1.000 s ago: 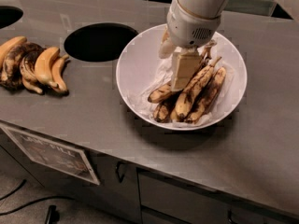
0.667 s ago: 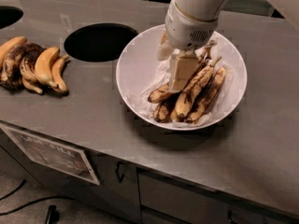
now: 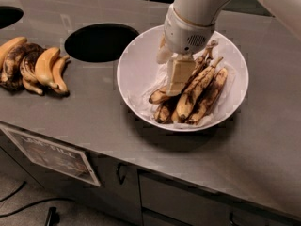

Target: Pick banana from white bowl

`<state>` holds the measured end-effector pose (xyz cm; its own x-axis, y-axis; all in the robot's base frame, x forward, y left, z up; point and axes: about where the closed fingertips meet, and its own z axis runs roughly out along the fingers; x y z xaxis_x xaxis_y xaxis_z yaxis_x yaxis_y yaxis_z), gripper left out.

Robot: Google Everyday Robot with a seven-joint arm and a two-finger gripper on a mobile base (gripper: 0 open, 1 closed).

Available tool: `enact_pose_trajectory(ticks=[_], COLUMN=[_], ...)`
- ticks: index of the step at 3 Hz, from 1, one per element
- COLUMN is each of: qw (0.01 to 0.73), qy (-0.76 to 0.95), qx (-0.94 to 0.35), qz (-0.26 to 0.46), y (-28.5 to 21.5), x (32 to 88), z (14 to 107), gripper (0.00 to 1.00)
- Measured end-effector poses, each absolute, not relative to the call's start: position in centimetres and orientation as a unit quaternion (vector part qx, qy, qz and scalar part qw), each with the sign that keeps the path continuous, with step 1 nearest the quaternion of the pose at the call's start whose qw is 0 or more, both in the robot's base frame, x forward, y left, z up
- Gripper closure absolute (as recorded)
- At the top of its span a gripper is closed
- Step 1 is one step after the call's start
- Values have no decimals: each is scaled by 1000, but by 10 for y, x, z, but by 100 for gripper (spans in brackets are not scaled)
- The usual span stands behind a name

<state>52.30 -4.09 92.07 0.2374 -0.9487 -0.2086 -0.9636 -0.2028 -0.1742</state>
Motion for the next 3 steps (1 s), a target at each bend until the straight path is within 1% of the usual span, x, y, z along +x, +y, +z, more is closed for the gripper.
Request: enact_pose_trajectory(ticks=[1,3], qw=[138,140], qy=[639,670], qx=[-756,-728], qz=[32,40], y=[-46,-52], x=[523,523], z=[919,916], gripper=[39,39])
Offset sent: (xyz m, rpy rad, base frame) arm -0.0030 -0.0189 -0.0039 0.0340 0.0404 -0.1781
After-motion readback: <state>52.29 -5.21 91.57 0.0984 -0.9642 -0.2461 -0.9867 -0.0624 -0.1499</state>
